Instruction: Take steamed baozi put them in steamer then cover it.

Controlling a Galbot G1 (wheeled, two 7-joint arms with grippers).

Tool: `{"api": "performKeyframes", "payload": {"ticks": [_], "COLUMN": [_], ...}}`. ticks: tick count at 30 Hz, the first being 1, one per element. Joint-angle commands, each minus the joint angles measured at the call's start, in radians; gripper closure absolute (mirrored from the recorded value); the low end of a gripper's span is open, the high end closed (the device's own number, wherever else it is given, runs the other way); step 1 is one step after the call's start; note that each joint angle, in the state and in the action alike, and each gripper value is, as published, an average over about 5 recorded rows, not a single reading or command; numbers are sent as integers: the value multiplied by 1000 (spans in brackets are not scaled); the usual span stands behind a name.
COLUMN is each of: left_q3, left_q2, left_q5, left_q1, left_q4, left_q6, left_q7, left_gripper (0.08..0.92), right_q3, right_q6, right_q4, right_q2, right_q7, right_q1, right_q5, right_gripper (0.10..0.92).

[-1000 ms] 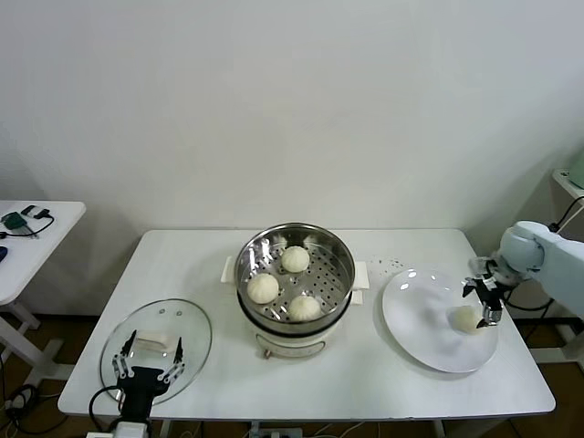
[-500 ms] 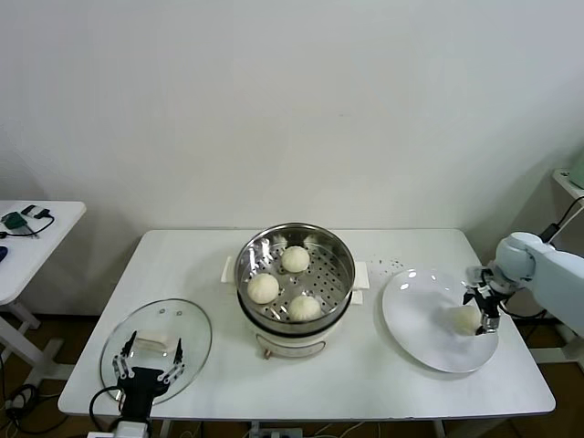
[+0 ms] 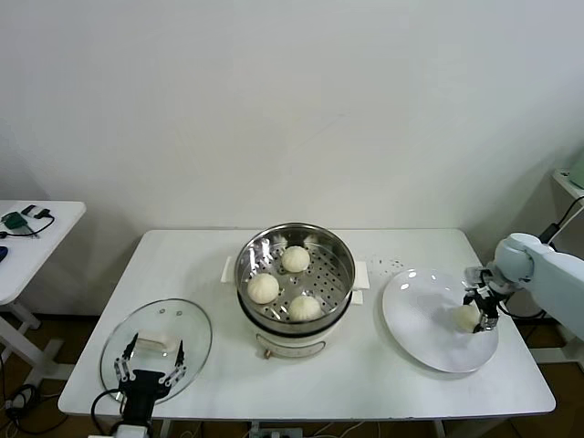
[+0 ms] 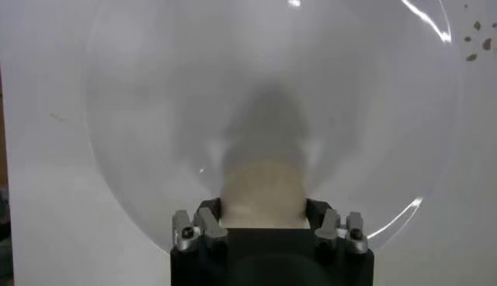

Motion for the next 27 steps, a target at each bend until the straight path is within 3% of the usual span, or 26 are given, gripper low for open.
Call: {"api": "performKeyframes", "payload": {"ticks": [1,16,27], "left_q3": [4,24,43], "left_q2": [3,28,47], "left_q5": [-4,-3,-8], "left_q1": [2,19,32], "left_q4": [-8,-20,-43], "left_q6": [-6,-16,-23], "left_q7": [3,8,12], "left_gripper": [177,177,177], "right_q3": [-111,-447,-603], "right_q6": [-40,-172,-355], "right_q4": [59,136,318], "right_q2": [2,321,435], "right_q7": [7,34,189], "right_q1": [200,755,835], "right_q5": [146,578,854], "right_gripper": [338,338,339]}}
